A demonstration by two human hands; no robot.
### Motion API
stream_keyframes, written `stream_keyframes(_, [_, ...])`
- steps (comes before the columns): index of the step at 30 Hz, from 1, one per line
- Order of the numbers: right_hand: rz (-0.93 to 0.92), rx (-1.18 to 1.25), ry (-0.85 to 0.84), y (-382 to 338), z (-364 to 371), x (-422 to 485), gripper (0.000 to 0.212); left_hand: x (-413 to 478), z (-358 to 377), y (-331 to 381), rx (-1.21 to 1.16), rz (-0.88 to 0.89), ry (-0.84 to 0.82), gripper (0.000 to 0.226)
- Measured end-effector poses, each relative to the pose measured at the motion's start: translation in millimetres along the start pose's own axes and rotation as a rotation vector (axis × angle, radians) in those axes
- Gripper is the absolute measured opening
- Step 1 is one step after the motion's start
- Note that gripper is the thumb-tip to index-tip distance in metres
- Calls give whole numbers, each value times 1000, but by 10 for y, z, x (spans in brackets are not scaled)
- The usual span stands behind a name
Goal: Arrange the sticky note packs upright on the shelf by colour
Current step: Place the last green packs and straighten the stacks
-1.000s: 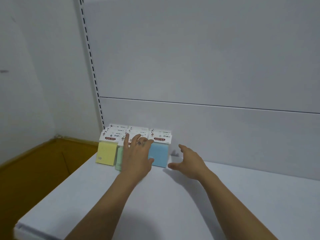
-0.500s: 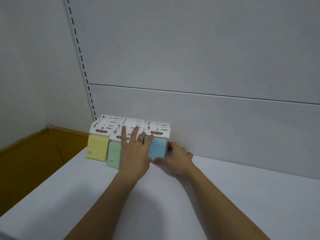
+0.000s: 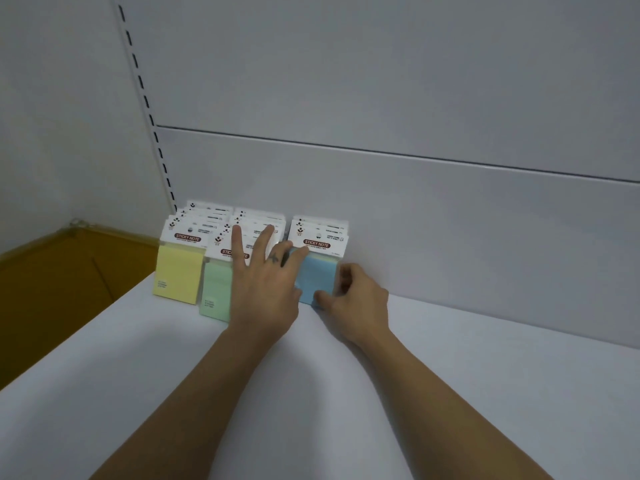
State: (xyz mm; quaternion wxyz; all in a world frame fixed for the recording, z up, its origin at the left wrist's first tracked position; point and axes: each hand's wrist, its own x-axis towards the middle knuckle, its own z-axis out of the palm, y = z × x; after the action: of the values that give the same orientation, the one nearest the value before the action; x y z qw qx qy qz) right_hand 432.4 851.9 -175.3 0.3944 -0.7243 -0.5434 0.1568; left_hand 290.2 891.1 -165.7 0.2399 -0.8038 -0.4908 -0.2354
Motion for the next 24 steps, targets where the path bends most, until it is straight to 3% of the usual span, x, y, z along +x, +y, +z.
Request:
stream_keyframes(10, [-30, -146, 96, 15, 62, 9, 39, -29, 57, 29, -69, -68, 106, 43])
stream_keyframes(24, [-49, -108, 124, 63, 100, -56, 47, 135, -76, 145, 73, -68, -61, 43])
